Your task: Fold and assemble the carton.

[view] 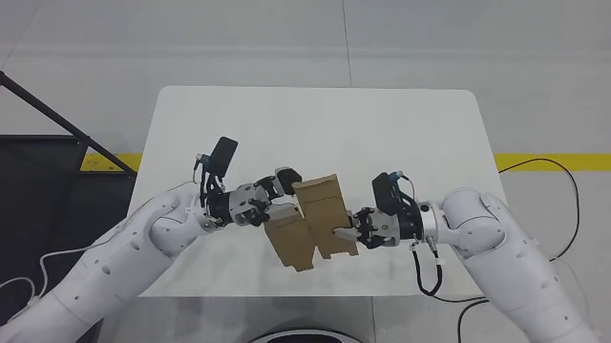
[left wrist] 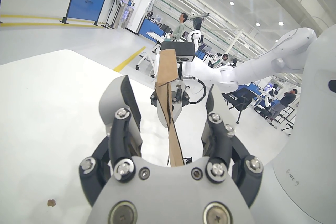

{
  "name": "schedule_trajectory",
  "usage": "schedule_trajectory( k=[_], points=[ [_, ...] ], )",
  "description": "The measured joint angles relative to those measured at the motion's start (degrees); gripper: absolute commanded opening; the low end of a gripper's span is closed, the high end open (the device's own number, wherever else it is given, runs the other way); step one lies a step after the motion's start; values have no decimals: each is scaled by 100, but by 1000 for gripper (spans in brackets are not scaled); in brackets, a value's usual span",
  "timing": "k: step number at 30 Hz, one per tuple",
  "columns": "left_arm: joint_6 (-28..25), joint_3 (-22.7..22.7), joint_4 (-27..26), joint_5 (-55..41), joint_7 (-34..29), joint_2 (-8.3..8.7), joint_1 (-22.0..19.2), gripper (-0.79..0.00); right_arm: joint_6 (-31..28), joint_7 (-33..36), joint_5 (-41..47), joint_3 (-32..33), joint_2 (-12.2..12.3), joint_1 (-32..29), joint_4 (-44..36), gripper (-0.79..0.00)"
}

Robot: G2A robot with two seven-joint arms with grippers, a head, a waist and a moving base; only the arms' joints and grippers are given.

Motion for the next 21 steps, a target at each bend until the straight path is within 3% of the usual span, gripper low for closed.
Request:
schedule_trajectory(
  k=[2, 5, 7, 21],
  points=[
    [0, 52, 18, 7, 11, 13, -35, -289, 2, 7, 9, -9, 8, 6, -8, -785],
    [0, 128, 62, 28, 34, 24, -88, -397, -1, 4, 8, -18, 18, 14, -11, -785],
    [0, 172, 95, 52, 52, 27, -121, -422, 5, -1, 13, -26, 23, 17, -10, -785],
    [0, 524, 233, 266, 255, 20, -358, -520, 7, -56, -12, -98, 53, 63, -5, -785]
  ],
)
